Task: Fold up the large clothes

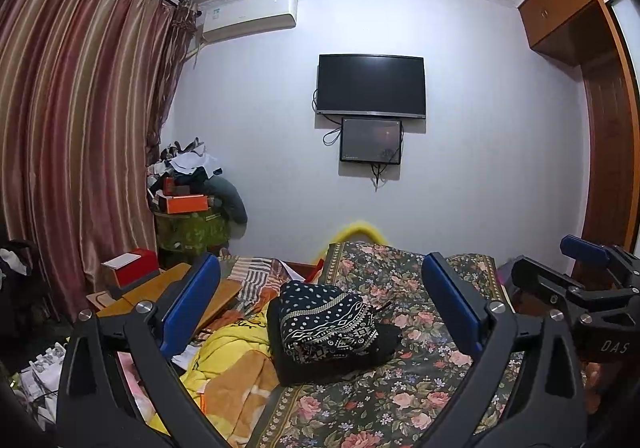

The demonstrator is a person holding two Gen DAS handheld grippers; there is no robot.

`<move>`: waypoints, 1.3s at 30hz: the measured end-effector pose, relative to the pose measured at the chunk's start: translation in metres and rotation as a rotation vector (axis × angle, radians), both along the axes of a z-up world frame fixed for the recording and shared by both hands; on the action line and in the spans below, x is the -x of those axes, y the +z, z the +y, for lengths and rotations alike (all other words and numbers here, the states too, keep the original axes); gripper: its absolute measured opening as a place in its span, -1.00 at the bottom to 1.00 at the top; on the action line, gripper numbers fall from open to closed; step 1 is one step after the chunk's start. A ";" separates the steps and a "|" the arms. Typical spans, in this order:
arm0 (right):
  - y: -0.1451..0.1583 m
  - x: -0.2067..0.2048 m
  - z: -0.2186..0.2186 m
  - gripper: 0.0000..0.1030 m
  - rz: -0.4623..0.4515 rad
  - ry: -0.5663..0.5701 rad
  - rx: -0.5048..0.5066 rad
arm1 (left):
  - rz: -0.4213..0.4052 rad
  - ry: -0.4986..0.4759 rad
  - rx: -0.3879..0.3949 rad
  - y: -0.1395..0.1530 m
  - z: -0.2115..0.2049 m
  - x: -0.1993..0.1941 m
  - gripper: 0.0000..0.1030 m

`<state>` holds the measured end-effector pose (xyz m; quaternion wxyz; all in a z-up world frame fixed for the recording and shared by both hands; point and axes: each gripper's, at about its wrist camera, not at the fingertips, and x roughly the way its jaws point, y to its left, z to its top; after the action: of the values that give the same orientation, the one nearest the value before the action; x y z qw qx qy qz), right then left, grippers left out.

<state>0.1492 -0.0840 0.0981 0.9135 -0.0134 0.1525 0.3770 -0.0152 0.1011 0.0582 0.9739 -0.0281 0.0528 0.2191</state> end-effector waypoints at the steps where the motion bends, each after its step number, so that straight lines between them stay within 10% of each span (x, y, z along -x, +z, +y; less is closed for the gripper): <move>1: 0.001 -0.001 -0.001 1.00 0.003 -0.001 -0.001 | -0.002 -0.002 0.003 0.000 0.000 0.000 0.97; 39: 0.004 -0.005 -0.011 1.00 0.033 -0.027 -0.038 | 0.021 -0.059 0.046 -0.005 -0.005 -0.009 0.99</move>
<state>0.1540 -0.0951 0.1025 0.9159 0.0122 0.1604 0.3678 -0.0066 0.0959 0.0536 0.9784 -0.0465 0.0686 0.1892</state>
